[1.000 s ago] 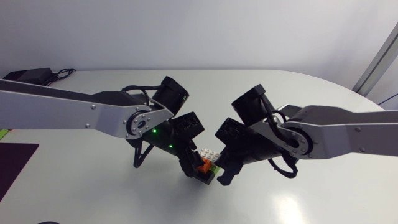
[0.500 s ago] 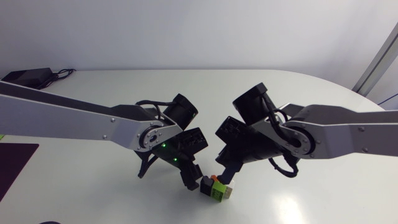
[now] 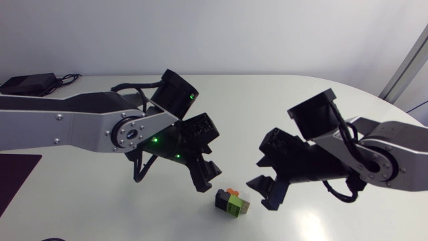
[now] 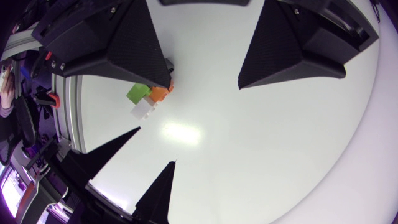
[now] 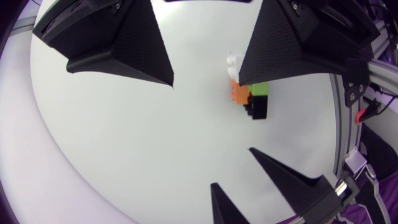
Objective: Disassemble duplo
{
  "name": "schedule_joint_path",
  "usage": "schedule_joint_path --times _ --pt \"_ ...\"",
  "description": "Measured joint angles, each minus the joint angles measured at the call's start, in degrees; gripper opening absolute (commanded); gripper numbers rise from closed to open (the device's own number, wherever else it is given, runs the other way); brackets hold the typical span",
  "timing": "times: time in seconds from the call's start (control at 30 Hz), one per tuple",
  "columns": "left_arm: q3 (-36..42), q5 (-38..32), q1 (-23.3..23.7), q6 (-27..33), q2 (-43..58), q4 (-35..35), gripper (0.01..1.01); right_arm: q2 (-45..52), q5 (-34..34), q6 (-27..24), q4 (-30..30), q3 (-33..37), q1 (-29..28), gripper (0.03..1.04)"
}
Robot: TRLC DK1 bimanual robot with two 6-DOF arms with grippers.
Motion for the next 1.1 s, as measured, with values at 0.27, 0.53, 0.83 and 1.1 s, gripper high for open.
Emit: schedule_joint_path --times 0.27,0.53,0.83,1.1 --pt "-0.72 0.20 -1.77 1.09 0.44 -1.01 0.841 -0.09 -1.29 -2.69 -0.55 -4.90 1.27 0.76" --pt "-0.98 0.20 -1.77 1.11 0.52 -1.01 0.841 2.89 -0.79 -2.69 0.24 -4.74 4.70 0.69" --pt "-0.98 0.20 -1.79 1.11 0.57 -1.01 0.841 8.59 0.55 -2.69 4.24 -4.35 6.56 0.31" --pt "-0.98 0.20 -1.79 1.29 1.05 -0.98 0.841 8.72 1.42 -2.71 4.39 -3.08 9.03 0.24"
